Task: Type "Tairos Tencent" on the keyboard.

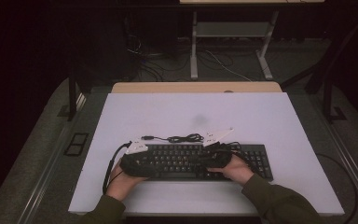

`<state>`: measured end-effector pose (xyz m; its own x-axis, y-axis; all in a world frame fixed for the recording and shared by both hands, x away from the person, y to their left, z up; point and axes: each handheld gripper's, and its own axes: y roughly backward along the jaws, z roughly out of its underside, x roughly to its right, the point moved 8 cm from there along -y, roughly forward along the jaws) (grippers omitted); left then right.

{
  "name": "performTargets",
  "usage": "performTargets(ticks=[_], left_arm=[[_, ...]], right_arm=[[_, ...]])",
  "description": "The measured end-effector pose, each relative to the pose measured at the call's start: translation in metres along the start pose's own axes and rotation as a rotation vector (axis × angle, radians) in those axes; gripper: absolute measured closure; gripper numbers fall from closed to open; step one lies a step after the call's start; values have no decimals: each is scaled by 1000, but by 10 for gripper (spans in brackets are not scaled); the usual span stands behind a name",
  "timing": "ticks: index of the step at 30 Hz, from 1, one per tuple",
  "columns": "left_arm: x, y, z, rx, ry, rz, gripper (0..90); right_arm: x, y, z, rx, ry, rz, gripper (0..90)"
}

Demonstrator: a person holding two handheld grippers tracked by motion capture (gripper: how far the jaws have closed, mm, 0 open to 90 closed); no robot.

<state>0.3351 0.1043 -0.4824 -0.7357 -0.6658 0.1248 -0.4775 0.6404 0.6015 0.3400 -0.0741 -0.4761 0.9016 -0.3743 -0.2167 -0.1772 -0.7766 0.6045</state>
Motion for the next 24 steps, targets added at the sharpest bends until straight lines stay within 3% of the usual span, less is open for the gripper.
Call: performTargets(ticks=[24], left_arm=[[1, 0, -1, 5, -2, 1, 255]], right_arm=[[-15, -26, -1, -67, 35, -20, 894]])
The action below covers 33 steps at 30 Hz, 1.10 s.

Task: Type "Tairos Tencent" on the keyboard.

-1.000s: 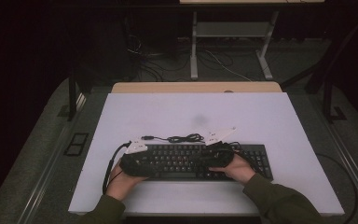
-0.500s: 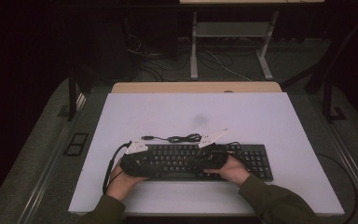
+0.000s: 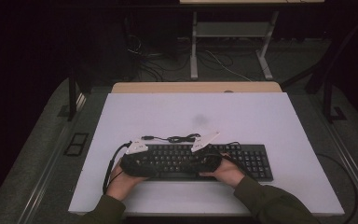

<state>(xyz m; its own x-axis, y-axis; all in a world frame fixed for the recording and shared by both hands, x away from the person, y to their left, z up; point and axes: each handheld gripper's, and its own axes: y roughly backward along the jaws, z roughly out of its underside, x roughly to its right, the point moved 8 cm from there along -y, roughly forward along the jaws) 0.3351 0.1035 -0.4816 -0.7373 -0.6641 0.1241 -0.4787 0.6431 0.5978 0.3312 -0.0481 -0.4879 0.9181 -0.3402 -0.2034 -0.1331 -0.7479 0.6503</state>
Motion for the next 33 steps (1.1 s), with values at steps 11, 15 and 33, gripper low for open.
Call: performTargets(ticks=[11, 15, 33], left_arm=[[0, 0, 0, 0, -3, 0, 255], [0, 0, 0, 1, -3, 0, 255], [1, 0, -1, 0, -4, 2, 255]], right_arm=[[0, -3, 3, -23, -7, 1, 894], [0, -3, 3, -24, -7, -1, 894], [2, 5, -1, 21, -7, 5, 876]])
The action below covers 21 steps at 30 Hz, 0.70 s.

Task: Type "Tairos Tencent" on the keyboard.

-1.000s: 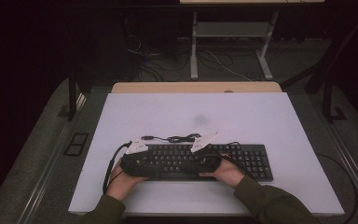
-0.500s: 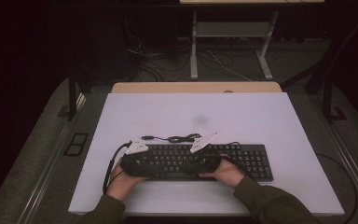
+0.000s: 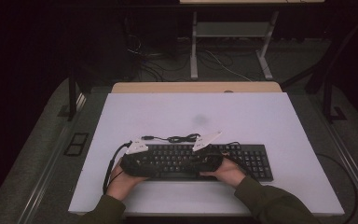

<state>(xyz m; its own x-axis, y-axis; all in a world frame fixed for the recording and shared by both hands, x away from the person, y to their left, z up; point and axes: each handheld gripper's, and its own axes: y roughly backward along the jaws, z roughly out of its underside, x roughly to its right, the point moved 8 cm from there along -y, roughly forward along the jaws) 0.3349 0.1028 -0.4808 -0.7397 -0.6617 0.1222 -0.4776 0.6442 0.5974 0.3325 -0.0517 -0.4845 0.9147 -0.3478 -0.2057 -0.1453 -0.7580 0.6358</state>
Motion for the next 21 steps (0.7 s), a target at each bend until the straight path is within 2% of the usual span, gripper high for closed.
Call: performTargets(ticks=[12, 21], left_arm=[[4, 1, -1, 2, -7, 8, 273], [6, 3, -3, 9, -18, 14, 333]], right_arm=[[6, 9, -2, 39, -17, 13, 747], [12, 15, -3, 57, -40, 24, 649]])
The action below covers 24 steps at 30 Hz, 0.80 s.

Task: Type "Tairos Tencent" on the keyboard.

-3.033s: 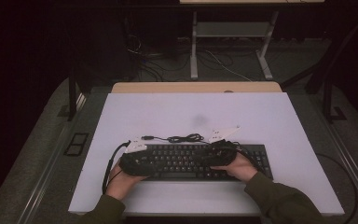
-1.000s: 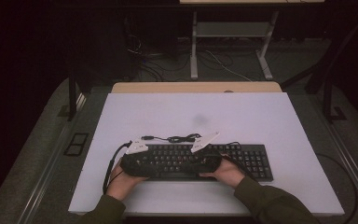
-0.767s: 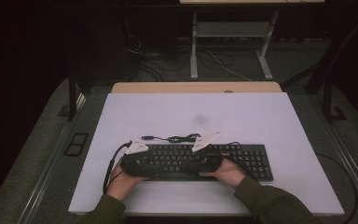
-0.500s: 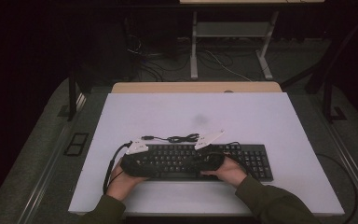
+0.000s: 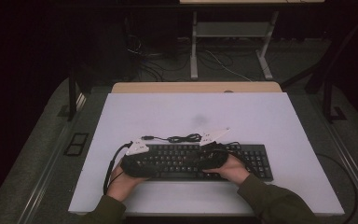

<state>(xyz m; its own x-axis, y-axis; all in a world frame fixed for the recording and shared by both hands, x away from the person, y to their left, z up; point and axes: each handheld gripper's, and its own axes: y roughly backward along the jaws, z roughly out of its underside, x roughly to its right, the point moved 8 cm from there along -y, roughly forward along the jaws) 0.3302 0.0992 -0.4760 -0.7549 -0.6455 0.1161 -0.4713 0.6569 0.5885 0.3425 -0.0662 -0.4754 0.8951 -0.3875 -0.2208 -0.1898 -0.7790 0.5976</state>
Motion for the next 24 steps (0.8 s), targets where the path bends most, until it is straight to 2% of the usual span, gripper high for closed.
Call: performTargets(ticks=[7, 19, 24], left_arm=[[2, 2, -1, -1, -8, 9, 442], [10, 2, 0, -24, -24, 63, 743], [13, 1, 1, -38, -30, 87, 843]], right_arm=[[5, 3, 0, 9, -15, 15, 562], [14, 7, 2, 22, -35, 64, 418], [17, 9, 2, 25, -38, 79, 392]])
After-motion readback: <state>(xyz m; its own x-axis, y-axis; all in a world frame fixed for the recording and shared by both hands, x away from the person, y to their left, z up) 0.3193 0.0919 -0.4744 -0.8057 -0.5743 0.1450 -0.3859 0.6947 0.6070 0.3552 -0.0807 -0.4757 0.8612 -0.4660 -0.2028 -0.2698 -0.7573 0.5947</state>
